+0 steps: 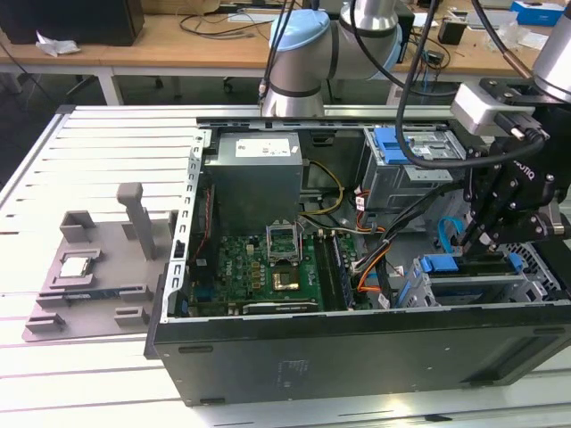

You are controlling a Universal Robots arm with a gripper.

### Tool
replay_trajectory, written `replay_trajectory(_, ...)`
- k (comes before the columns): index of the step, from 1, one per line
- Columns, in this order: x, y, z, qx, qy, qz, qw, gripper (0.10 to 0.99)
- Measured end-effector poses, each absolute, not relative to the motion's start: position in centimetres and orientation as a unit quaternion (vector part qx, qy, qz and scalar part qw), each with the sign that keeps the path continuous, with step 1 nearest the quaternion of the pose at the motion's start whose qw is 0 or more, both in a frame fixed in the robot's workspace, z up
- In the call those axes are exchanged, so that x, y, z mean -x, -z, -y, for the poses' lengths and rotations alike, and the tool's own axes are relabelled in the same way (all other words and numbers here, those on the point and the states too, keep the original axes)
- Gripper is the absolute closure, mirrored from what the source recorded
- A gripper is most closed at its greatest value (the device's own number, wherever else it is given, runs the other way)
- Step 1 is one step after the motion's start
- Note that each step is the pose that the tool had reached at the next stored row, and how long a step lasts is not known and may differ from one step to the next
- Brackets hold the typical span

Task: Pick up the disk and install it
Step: 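Insert the second disk wire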

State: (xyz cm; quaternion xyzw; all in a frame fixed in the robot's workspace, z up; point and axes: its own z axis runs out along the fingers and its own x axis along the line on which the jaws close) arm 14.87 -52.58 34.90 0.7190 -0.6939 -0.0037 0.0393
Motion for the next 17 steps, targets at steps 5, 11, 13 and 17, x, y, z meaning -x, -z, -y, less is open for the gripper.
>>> replay_trajectory(5, -15.19, -34.89, 52.74, -0.719, 0.006, 0.694, 0.041, 0.925)
replay_trajectory(11, -15.71, -34.73, 52.75, -0.72, 0.009, 0.693, 0.044, 0.925)
replay_trajectory(13, -15.76, -34.61, 52.75, -0.72, 0.009, 0.693, 0.044, 0.925)
replay_trajectory(17, -15.96, -34.43, 52.76, -0.72, 0.011, 0.693, 0.046, 0.925)
